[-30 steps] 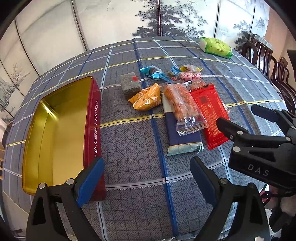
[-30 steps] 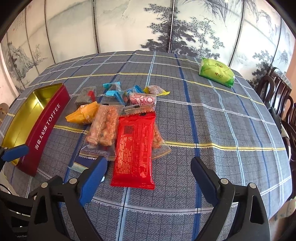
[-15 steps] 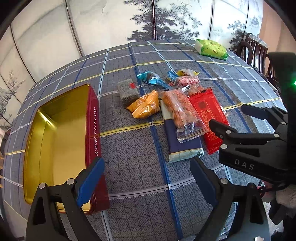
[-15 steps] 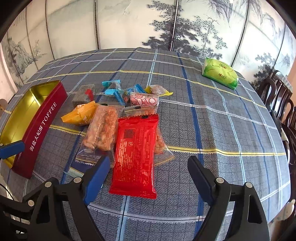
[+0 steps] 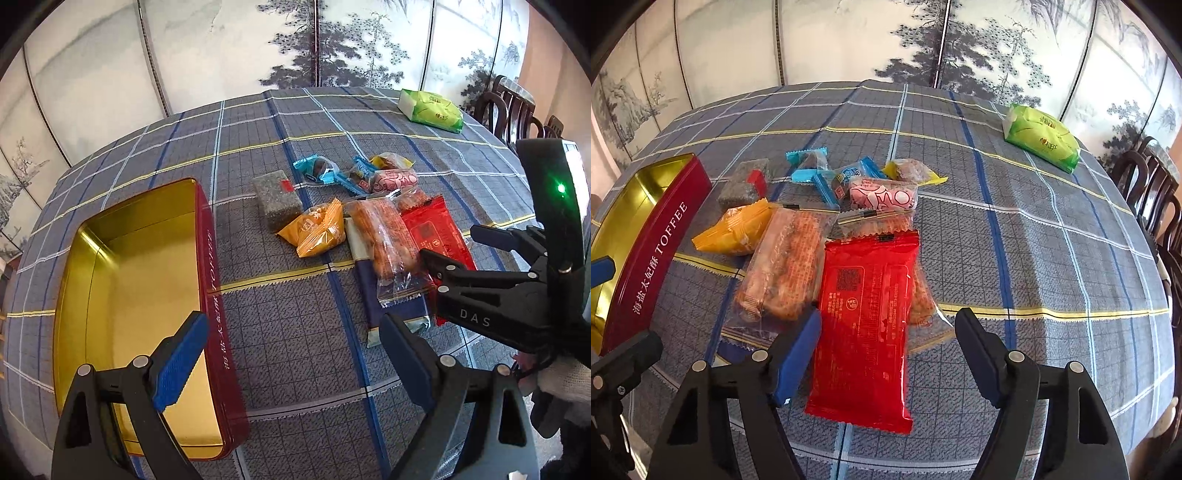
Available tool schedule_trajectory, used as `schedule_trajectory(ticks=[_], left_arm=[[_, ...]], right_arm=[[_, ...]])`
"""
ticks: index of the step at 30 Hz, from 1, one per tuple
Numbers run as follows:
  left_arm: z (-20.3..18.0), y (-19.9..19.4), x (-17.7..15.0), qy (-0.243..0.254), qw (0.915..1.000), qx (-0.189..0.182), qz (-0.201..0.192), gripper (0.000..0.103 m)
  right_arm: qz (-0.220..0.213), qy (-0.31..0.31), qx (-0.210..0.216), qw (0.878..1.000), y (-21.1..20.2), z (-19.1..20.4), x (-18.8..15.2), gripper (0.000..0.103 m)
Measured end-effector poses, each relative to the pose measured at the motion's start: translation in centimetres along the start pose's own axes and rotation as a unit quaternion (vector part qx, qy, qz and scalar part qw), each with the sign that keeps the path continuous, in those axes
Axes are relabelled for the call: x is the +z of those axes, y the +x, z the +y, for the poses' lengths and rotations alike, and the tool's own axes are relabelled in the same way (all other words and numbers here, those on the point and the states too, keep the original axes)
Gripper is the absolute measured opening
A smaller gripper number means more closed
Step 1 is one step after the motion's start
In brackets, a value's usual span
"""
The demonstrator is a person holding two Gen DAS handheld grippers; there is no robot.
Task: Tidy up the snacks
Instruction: 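Reach the right gripper to the red wrapped packet and grasp it, then lift the red packet with the right gripper while the left gripper grasps a clear orange-snack bag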
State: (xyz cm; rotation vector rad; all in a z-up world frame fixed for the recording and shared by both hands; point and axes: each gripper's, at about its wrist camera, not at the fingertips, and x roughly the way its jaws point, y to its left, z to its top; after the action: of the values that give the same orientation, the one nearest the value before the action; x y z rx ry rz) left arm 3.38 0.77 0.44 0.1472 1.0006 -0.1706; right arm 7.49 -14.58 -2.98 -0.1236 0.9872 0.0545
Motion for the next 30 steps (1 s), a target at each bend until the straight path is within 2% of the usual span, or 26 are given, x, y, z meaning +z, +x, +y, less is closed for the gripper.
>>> schedule_trajectory(ticks=[5, 6, 7, 10, 15, 22, 27, 30], left_arm=[[0.2, 0.5, 0.0, -0.004, 1.0000, 0.003, 0.005, 0.092], [0.2, 0.5, 0.0, -0.004, 1.0000, 0.004, 0.006, 0.092], [0.2, 0.5, 0.0, -0.003, 1.0000, 0.006, 0.006, 0.092], [0.3, 0.7, 0.1, -0.005, 0.9999, 0.009, 0.008, 0.092], [0.1, 0.8, 0.2, -0.008, 0.9998, 0.012, 0.013, 0.092], [-0.5, 0.4, 0.4, -0.005, 0.9999, 0.014, 0.009, 0.092], [-1.2, -0.2, 0.8, 0.005, 0.9999, 0.012, 0.002, 0.092], [-1.8, -0.1, 1.3, 0.012, 0.9999, 0.001, 0.005, 0.092]], right_arm=[[0.015, -0.017, -0.022, 0.999, 1.1, 0.9, 0.2, 0.071], [0.012, -0.014, -0.020, 1.000, 1.1, 0.9, 0.2, 0.068], [0.009, -0.013, -0.016, 1.000, 1.1, 0.7, 0.2, 0.058], [0.012, -0.005, -0.006, 1.000, 1.0, 0.1, 0.2, 0.052], [0.010, 0.003, 0.011, 1.000, 0.4, -0.6, -0.2, 0.048], [-0.002, 0.016, 0.033, 0.999, -1.1, -1.9, -1.3, 0.047], [-0.015, 0.030, 0.025, 0.999, -2.2, -3.7, -1.2, 0.047], [-0.020, 0.025, -0.006, 0.999, -2.1, -4.9, -1.2, 0.046]])
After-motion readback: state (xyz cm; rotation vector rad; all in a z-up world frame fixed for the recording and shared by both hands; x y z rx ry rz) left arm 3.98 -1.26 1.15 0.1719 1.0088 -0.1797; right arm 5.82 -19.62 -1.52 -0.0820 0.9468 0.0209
